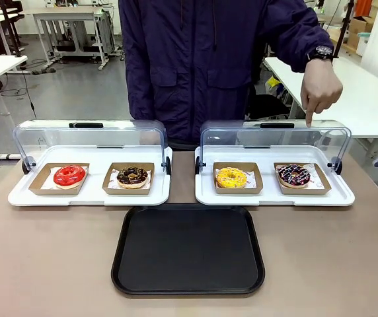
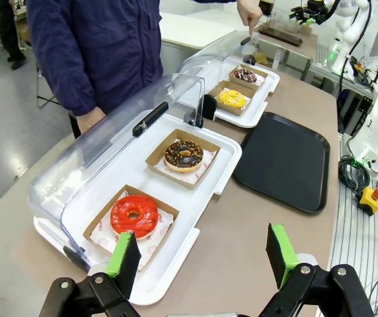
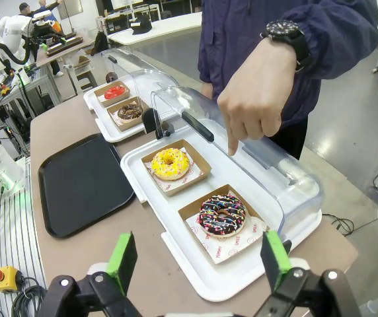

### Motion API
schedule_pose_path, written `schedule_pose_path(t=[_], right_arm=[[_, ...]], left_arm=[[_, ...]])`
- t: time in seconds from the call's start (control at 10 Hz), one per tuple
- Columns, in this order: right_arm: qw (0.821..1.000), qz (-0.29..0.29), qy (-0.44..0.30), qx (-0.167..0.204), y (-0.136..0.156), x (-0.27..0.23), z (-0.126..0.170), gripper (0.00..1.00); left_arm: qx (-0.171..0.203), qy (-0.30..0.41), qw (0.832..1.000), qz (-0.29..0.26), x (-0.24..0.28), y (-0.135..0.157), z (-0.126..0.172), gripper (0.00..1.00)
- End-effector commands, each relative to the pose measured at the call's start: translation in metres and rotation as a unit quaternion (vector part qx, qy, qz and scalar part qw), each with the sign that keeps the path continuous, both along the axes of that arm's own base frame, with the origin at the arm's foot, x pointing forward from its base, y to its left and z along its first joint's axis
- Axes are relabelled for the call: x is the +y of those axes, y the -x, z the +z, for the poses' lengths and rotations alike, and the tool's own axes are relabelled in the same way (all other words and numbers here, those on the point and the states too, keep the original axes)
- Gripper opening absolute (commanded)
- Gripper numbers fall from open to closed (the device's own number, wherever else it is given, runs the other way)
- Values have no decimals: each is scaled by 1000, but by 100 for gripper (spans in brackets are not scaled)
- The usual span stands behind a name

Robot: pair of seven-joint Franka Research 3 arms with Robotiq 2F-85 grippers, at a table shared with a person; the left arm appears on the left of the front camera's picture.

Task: Move the fourth donut from the left to the tray.
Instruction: Pick up the Paper togo box containing the Donut indicated by the person and place it on the Handle tray.

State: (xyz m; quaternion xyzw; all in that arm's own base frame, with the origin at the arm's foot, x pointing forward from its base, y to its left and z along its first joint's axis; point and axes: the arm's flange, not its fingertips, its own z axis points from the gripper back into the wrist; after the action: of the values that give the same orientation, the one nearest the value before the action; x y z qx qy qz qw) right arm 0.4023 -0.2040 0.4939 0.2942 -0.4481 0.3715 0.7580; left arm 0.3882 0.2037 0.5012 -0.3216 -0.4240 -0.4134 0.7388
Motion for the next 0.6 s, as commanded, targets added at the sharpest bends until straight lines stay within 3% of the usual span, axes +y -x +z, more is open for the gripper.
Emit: schedule_pose_path(t=[0.0,0.5], right_arm=[[1000,1,-5,-8,-2,1,1,100],[1000,1,-5,-8,-2,1,1,100]], left_arm=[[-2,3,1000,-3,1,0,2,100],[-2,3,1000,-3,1,0,2,100]])
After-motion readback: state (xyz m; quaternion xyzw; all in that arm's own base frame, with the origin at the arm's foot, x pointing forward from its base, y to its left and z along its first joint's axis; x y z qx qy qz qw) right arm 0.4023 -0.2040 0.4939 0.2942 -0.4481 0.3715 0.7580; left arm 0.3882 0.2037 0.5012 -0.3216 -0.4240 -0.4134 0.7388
